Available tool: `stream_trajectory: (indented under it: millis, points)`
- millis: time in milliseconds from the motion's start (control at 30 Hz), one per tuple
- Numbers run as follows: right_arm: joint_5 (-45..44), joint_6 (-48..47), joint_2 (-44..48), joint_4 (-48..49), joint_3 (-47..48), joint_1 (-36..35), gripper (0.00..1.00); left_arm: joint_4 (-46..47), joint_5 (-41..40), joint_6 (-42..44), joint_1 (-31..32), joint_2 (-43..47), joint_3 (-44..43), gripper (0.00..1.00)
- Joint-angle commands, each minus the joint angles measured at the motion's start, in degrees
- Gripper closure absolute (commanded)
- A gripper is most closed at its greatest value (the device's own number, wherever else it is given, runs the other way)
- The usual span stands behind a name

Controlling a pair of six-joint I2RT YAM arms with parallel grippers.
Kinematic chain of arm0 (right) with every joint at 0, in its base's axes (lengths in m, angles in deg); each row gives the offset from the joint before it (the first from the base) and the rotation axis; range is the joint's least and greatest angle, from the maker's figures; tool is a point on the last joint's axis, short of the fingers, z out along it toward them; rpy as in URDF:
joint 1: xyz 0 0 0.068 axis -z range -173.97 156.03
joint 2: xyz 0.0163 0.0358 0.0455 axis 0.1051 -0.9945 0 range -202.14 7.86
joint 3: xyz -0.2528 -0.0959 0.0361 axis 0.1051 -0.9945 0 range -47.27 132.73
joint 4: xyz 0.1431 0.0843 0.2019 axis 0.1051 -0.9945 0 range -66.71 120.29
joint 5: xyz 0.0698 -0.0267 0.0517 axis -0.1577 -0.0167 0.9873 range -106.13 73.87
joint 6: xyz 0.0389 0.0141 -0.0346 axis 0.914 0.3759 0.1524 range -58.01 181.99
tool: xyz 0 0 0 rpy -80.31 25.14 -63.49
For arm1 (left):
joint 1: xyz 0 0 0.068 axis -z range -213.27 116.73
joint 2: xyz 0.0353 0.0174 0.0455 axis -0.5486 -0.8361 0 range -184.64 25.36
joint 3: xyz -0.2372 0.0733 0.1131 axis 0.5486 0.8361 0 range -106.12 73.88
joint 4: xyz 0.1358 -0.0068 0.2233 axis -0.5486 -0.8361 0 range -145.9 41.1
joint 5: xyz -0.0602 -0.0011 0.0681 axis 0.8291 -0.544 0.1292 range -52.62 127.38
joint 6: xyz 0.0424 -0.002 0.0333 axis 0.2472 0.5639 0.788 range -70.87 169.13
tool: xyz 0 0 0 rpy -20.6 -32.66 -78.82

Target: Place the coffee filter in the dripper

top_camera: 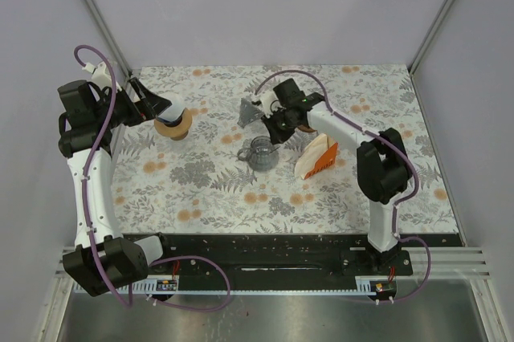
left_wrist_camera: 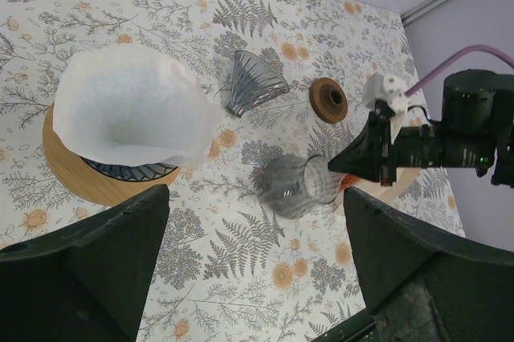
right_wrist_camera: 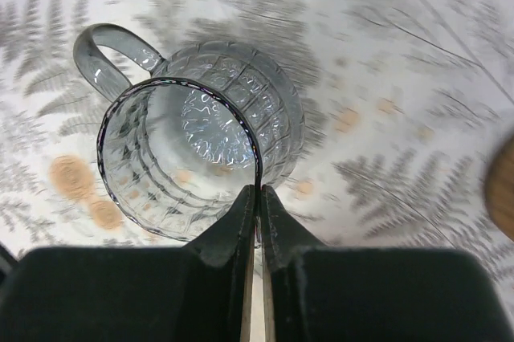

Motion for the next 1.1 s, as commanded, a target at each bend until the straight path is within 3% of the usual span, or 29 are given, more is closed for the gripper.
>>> stream_trajectory:
  millis: [0, 267, 567, 833, 933, 1067]
  points:
    - [5.4, -4.3, 1.5, -0.6, 0.5, -6.2, 0.98, 2.3, 1.4, 0.7, -0.5, 0.0, 0.0, 0.07]
    - [5.5, -5.6, -3.0, -1.7, 5.2, -11.4, 0.91, 2.4, 1.2, 0.7, -0.4, 0.4, 0.2, 0.07]
    - [2.2, -6.6, -2.9, -3.2, 6.6, -11.4, 0.71, 2.5, 1.3, 0.8, -0.4, 0.1, 0.2, 0.07]
    - [-1.4, -6.6, 2.9, -3.0, 7.6, -11.2, 0.45, 2.5, 1.7, 1.0, -0.4, 0.2, 0.2, 0.08]
    - [-1.9, -3.5, 5.8, -1.9, 9.3, -8.6, 0.39, 2.5, 1.5, 1.0, -0.4, 0.3, 0.2, 0.08]
    - [0.2, 6.3, 7.4, 0.7, 11.2, 0.7, 0.33, 2.4, 1.6, 1.0, -0.4, 0.4, 0.2, 0.08]
